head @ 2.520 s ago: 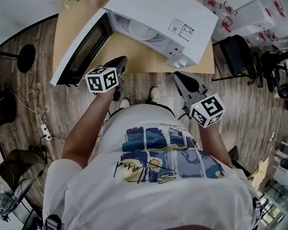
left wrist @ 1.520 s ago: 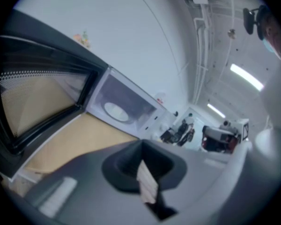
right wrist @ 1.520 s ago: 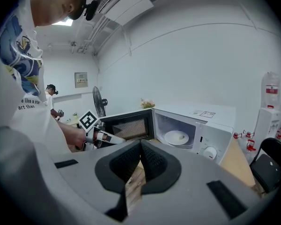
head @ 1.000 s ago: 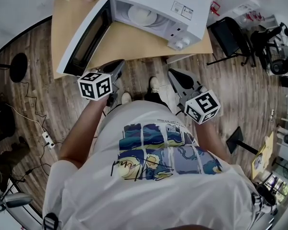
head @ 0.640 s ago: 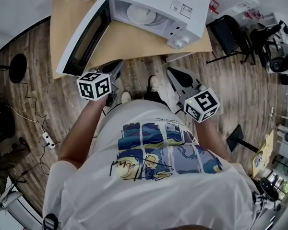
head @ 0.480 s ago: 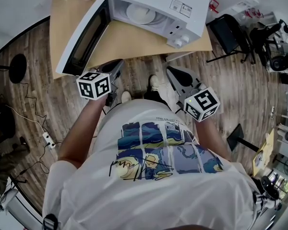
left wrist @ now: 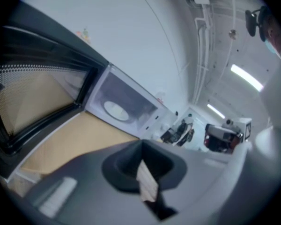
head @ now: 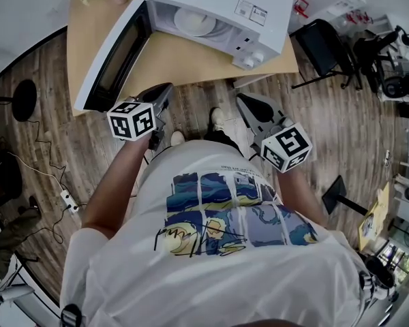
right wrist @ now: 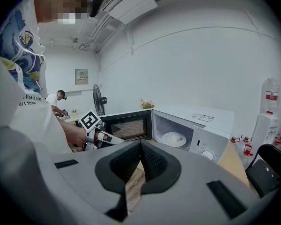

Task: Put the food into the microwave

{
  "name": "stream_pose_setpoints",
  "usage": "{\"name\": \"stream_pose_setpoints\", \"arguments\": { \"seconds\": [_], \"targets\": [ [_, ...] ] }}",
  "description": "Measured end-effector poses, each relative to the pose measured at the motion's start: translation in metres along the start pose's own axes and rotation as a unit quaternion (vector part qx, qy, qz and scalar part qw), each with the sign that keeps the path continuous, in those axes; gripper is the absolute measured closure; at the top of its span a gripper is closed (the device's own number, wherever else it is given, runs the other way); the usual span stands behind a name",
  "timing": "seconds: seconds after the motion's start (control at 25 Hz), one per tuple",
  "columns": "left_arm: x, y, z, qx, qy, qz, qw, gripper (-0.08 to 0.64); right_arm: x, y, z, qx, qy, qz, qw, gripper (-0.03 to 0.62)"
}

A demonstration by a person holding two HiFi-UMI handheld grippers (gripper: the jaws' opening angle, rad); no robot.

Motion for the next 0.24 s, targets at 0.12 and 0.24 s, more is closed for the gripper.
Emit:
{"name": "stream_pose_setpoints", "arguments": {
  "seconds": [0.12,0.24],
  "targets": [
    [-0.002,0.007,0.001,-0.005,-0.005,0.003,1.0000,0.551,-0.001,-0.003,0.007,0.001,-0.001,0.000,1.000,0.586],
    [-0.004,0.013,0.001,-0.011,-0.010,0.004,0.9999,0.551,-0.002,-0.008,0.013,0.002,-0.001,-0.002,1.000,0.584]
  ]
}}
Point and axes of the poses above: the fingertips, and each gripper's own axes: y forward along the fingers, z to its right, x out of its underside, the point moved 5 cm from there along -y, backward along the fingers, and after that the axes turned 11 degrees about -x, right-handed, at the moved point
